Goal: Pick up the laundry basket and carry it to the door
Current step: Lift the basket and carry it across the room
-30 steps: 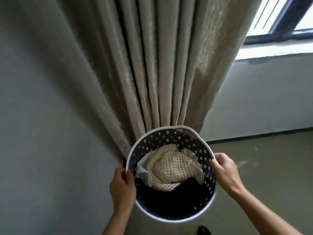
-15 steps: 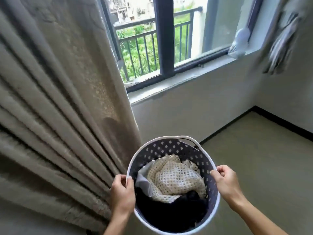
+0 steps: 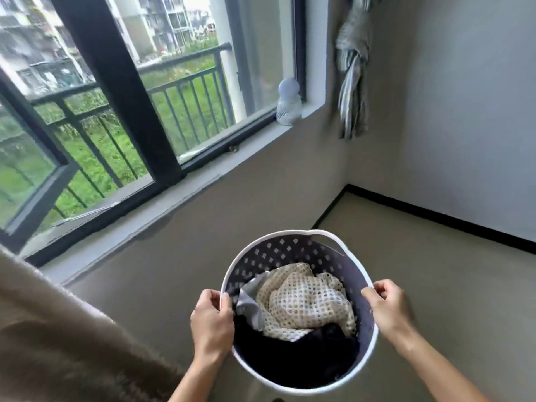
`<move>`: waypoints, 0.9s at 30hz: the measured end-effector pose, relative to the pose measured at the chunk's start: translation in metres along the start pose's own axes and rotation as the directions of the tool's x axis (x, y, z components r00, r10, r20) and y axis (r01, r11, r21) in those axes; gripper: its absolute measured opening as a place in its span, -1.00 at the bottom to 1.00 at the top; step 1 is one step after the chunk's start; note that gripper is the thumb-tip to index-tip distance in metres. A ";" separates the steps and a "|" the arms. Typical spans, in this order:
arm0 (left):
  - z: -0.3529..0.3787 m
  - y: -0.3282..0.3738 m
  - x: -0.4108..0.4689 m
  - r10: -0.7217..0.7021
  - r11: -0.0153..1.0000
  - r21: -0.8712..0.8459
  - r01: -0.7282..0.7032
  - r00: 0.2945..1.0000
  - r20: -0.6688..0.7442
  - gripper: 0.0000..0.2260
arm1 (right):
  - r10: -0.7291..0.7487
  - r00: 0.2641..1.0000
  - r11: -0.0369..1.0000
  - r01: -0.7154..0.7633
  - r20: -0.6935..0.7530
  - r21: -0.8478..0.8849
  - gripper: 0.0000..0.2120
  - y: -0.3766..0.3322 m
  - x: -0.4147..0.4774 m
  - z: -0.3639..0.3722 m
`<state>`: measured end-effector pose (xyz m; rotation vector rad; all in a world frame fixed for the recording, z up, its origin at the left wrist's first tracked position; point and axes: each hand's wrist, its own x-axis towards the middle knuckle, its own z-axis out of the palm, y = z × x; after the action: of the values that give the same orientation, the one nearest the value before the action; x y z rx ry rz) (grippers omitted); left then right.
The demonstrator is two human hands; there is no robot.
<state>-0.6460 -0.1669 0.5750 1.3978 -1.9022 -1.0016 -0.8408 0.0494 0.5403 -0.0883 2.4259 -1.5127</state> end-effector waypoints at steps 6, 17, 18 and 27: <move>0.114 0.062 0.075 0.067 0.998 -0.033 -0.062 0.981 0.184 -0.82 | 0.071 0.985 0.997 -0.067 -0.159 0.031 -0.88 -0.003 0.098 -0.022; 0.308 0.223 0.166 0.299 0.953 -0.102 -0.285 0.835 0.462 -0.82 | 0.213 0.851 0.973 -0.143 -0.480 0.179 -0.83 -0.025 0.240 -0.091; 0.327 0.236 0.168 0.311 0.949 -0.102 -0.299 0.820 0.480 -0.82 | 0.220 0.837 0.972 -0.142 -0.500 0.189 -0.82 -0.024 0.252 -0.100; 0.507 0.350 0.172 0.352 0.923 -0.085 -0.376 0.734 0.581 -0.82 | 0.314 0.747 0.943 -0.176 -0.586 0.281 -0.85 0.001 0.405 -0.190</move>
<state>-1.2857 -0.1513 0.5851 0.6980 -2.5259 -1.2943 -1.2794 0.1352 0.5350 0.8909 2.5595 -1.8671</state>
